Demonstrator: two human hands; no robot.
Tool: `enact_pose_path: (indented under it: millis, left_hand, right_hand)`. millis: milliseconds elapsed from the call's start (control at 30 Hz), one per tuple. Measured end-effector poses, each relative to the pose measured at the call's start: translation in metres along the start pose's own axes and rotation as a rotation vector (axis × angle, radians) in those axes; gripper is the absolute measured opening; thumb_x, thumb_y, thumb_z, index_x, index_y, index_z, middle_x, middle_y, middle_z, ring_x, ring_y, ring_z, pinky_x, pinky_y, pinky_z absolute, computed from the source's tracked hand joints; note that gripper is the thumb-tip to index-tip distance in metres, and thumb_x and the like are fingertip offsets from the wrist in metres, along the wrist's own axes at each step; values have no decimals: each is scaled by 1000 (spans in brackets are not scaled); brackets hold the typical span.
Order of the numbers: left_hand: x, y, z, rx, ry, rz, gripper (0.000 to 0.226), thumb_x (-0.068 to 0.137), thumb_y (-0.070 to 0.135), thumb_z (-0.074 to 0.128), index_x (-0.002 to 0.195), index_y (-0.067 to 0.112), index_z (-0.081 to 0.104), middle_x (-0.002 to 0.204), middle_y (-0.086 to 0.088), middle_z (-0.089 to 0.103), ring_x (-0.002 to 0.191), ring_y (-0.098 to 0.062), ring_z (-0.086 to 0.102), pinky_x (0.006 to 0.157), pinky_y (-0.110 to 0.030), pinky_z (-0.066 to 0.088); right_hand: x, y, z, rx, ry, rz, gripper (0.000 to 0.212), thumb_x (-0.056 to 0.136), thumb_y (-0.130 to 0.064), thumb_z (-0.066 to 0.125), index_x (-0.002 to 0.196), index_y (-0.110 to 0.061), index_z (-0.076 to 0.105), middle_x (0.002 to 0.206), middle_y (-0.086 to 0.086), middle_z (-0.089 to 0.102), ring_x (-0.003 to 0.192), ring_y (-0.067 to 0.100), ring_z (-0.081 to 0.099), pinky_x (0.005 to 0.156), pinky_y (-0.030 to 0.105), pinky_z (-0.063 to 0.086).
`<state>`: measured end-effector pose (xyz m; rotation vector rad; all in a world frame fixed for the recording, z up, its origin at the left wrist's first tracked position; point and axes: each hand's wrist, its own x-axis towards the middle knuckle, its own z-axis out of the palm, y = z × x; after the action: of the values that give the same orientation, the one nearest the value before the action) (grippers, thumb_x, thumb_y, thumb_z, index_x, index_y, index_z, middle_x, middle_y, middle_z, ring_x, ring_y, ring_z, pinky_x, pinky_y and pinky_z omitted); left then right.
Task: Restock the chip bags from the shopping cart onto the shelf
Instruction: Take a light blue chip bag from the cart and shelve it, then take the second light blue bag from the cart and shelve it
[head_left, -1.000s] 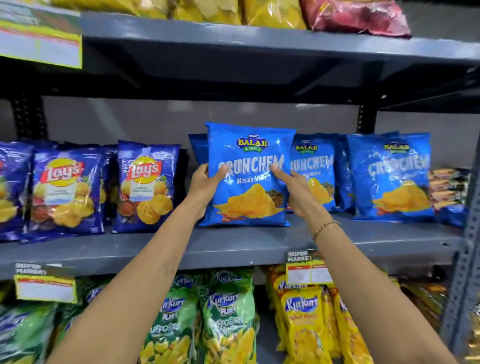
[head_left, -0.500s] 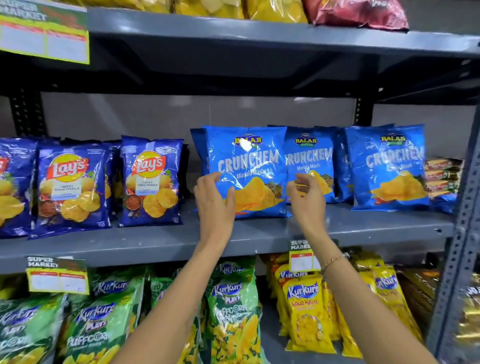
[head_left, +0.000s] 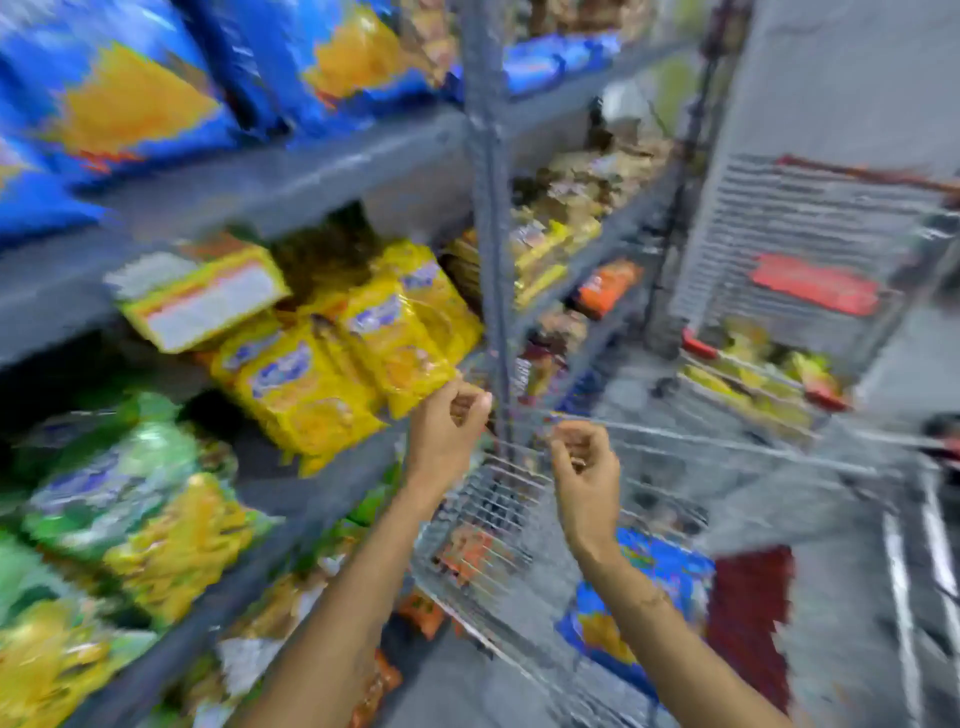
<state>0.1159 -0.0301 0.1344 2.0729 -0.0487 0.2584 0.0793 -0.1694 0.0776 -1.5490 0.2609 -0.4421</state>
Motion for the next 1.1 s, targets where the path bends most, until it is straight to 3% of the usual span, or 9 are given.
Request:
enact_pose_path:
  millis: [133,300,400,500,567,700,833,967,1100]
  left_hand:
    - [-14,-45,100,46,-350,-186,20,87,6,60,97,-11,63,83,-15,63,65,-3,60,61,-5,42]
    - [-27,-114,198,188,-666,-438,20,89,9,57,100,-7,63,105,-30,67,88,-33,63,76,-41,48]
    - [-40,-156,238,234,-785,-575,27,89,5,57,109,-13,57,114,-35,62,108,-46,58,90,-48,46]
    - [-53,-195,266,312,-904,-642,22,91,10,55,105,-5,60,116,-27,63,112,-38,58,92,-39,45]
    - [-58,-217,282,349,-938,-667,9,91,9,51,91,4,59,115,-30,62,110,-38,59,90,-40,46]
    - [-64,-250,317,427,-922,-722,38,95,13,44,126,-10,48,137,-29,48,127,-39,46,105,-43,38]
    - [-65,-269,348,412,-885,-760,46,96,27,45,111,-16,53,114,-42,56,106,-51,57,87,-52,46]
    - [-67,-274,357,296,-844,-789,30,96,24,48,101,-5,56,88,-25,60,71,-25,57,54,-29,41]
    - [-66,-286,355,108,-798,-867,14,92,10,54,101,-2,55,85,-14,57,82,-23,52,77,-32,39]
  right_hand:
    - [-8,94,-76,-193,184,314,13,85,5,56,92,-6,60,81,12,61,69,15,55,61,4,39]
    - [-8,189,-139,-401,264,672,17,86,-3,54,100,1,63,102,24,69,97,34,63,79,30,41]
    - [-6,233,-160,-527,204,891,28,91,-14,53,115,0,56,116,25,65,110,38,59,89,37,43]
    - [-4,268,-170,-581,88,962,38,94,-20,52,120,8,49,121,31,59,112,41,56,87,40,43]
    - [-4,287,-171,-618,51,976,49,94,-24,53,128,11,42,132,31,52,121,40,51,93,39,40]
    - [-5,316,-162,-598,26,947,63,93,-30,55,140,4,32,144,24,42,133,35,40,107,36,32]
    - [-3,335,-160,-619,65,859,45,89,-22,61,125,4,51,123,24,61,116,34,56,97,33,38]
    - [5,348,-166,-556,-27,1045,63,94,-33,52,139,8,34,141,25,47,130,36,45,108,43,36]
    - [10,351,-170,-470,72,1037,58,93,-23,56,135,8,31,136,25,49,123,39,50,101,44,43]
